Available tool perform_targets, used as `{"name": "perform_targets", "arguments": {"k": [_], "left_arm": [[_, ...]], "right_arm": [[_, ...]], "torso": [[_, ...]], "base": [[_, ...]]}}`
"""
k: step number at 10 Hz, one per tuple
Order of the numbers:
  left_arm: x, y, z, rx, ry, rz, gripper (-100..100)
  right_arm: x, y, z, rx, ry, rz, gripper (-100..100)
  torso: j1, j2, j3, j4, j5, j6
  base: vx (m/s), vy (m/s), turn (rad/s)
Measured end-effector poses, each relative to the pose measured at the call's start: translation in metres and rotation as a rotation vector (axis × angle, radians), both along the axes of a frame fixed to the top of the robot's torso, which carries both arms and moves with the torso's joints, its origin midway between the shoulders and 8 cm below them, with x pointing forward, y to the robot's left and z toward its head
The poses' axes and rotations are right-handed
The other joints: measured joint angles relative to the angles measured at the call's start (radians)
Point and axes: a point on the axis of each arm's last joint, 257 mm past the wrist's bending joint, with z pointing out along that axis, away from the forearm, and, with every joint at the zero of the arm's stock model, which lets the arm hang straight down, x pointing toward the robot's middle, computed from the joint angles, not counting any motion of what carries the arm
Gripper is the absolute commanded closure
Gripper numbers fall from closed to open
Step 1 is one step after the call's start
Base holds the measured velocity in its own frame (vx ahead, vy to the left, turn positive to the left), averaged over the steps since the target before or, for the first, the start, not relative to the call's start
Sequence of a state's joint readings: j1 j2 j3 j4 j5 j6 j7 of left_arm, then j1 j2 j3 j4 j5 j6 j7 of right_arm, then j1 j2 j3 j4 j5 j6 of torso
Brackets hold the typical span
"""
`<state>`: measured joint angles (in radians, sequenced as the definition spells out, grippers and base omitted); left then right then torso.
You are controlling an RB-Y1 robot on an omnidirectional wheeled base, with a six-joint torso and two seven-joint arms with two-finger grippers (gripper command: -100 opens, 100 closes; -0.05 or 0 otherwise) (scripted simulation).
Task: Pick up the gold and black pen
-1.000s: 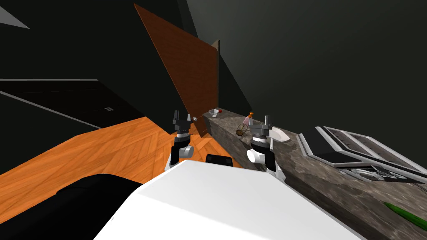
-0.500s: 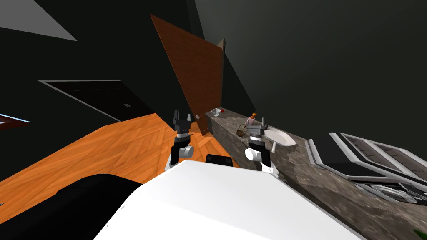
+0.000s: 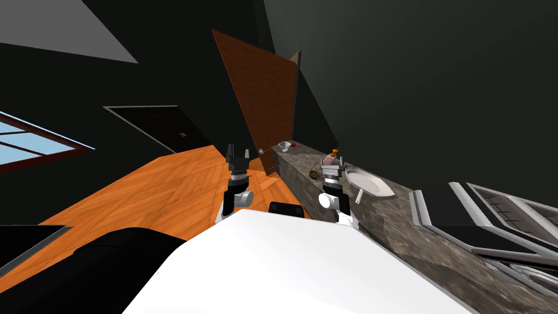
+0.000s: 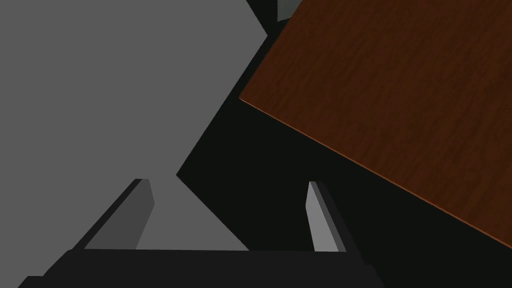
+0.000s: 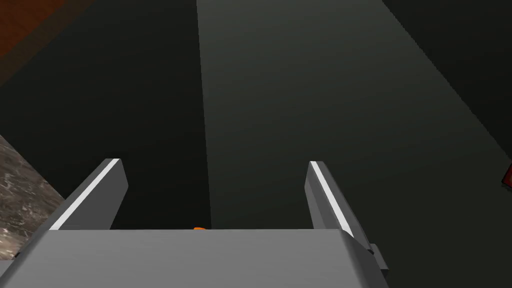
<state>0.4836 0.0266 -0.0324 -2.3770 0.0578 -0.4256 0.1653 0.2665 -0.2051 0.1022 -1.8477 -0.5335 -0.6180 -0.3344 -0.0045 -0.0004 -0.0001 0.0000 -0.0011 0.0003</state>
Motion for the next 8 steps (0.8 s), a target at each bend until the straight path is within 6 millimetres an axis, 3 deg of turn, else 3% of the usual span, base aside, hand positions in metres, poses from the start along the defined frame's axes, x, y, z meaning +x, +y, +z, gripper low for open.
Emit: {"name": "perform_targets", "arguments": {"k": [4, 8], "left_arm": [[0.000, 0.000, 0.000, 0.000, 0.000, 0.000, 0], [0.000, 0.000, 0.000, 0.000, 0.000, 0.000, 0]], "right_arm": [[0.019, -0.009, -0.042, 0.177, 0.063, 0.060, -100], [0.030, -0.017, -0.071, 0.319, 0.110, 0.093, -100]], "torso": [[-0.001, 0.001, 0.000, 0.000, 0.000, 0.000], [0.001, 0.000, 0.000, 0.000, 0.000, 0.000]], "base": [[-0.044, -0.069, 0.152], [-0.046, -0.054, 0.180]]}}
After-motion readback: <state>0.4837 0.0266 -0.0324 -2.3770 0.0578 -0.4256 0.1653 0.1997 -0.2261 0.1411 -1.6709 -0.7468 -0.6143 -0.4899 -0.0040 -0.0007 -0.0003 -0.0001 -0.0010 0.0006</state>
